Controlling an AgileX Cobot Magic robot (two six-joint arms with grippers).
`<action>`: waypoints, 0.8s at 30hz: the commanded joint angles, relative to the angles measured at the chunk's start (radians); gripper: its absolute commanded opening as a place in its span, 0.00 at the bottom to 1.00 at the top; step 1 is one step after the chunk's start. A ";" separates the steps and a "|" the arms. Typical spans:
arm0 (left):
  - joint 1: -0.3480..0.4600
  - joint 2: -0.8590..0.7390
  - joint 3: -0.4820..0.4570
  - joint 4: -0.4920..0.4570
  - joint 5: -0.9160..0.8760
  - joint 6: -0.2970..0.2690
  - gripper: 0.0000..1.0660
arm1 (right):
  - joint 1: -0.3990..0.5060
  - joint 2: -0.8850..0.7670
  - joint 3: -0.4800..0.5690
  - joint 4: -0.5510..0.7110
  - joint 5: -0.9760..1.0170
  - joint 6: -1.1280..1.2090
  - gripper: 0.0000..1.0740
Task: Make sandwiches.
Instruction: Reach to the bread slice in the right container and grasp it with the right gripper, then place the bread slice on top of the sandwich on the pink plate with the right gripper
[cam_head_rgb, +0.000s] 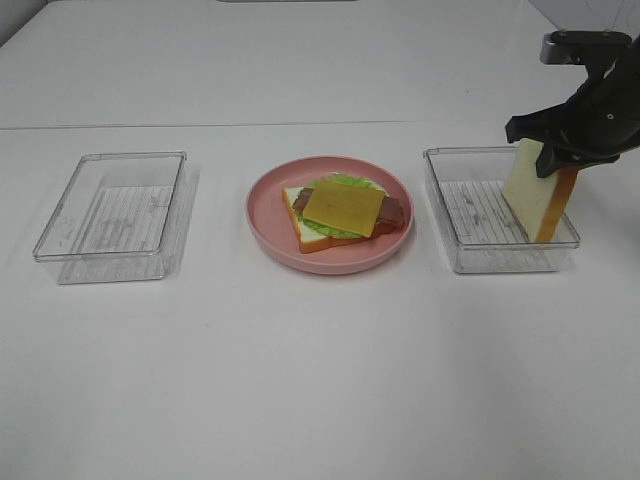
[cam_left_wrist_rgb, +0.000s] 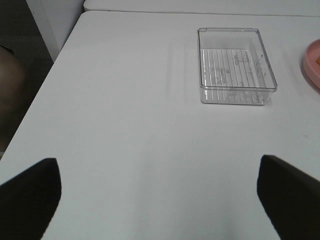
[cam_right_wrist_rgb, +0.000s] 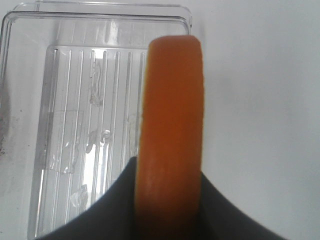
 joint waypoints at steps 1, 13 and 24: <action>-0.006 -0.013 0.003 -0.006 -0.004 -0.007 0.94 | 0.006 -0.033 -0.006 0.002 0.008 -0.010 0.00; -0.006 -0.013 0.003 -0.006 -0.004 -0.007 0.94 | 0.191 -0.187 -0.006 0.014 0.001 0.000 0.00; -0.006 -0.013 0.003 -0.006 -0.004 -0.007 0.94 | 0.407 -0.185 -0.006 0.257 -0.103 0.000 0.00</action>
